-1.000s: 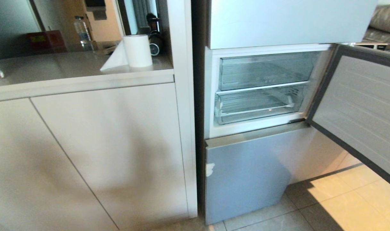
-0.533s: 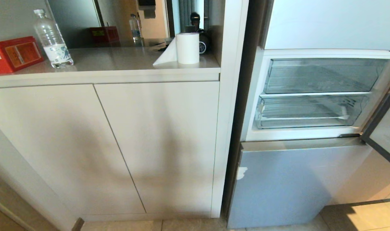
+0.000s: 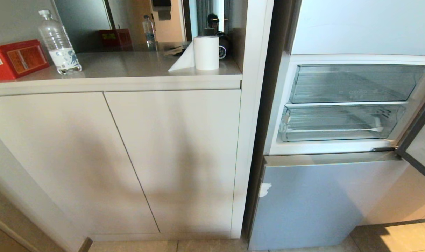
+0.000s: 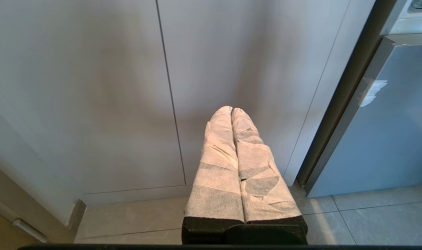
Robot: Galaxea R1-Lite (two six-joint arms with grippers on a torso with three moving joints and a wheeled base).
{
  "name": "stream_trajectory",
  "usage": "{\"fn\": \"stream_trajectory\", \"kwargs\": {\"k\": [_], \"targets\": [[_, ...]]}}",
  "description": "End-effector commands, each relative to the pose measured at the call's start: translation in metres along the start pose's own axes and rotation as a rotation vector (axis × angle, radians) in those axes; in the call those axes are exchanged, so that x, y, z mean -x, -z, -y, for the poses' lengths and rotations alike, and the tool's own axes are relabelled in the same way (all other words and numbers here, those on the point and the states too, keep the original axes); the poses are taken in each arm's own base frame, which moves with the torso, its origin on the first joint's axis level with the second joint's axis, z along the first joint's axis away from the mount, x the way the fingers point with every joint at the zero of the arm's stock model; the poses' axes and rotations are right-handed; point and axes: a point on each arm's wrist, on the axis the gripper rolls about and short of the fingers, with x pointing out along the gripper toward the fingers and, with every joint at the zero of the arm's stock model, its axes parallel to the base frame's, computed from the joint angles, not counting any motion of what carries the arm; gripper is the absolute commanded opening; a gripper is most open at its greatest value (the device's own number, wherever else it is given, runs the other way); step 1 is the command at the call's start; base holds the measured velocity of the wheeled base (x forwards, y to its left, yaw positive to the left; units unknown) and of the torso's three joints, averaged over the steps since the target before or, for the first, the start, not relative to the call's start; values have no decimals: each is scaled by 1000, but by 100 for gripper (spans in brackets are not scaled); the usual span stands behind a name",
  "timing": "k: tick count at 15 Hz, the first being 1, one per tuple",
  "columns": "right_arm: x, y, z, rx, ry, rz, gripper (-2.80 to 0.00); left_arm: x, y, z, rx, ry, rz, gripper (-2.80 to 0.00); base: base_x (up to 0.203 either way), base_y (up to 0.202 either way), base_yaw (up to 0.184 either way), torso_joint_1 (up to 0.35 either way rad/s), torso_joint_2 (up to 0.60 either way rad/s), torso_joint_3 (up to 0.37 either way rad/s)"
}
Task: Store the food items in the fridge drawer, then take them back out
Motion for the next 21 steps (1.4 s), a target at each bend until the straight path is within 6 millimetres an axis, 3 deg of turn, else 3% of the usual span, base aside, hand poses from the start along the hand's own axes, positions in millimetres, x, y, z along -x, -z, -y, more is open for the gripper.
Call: {"fn": "stream_trajectory", "kwargs": {"k": [1,5,10,11,16,18,21], "targets": [[-40,-23,3,-44,-27,-169,-280,0,0,0,0,0,-1,-280,0,0,0,0,0,0],[-132,-44,10,-120,-78,-277,-280,0,0,0,0,0,-1,-280,0,0,0,0,0,0],[-250,-27,12,-132,-123,-273,-280,0,0,0,0,0,-1,-280,0,0,0,0,0,0],[-274,-20,10,-129,-134,-256,0,0,0,0,0,0,0,-280,0,0,0,0,0,0],[-362,-1,-3,-98,-138,-67,0,0,0,0,0,0,-1,-280,0,0,0,0,0,0],[-382,-9,-8,-78,-143,52,0,0,0,0,0,0,-1,-280,0,0,0,0,0,0],[-401,-11,-20,-73,-158,92,0,0,0,0,0,-1,-1,-280,0,0,0,0,0,0]]}}
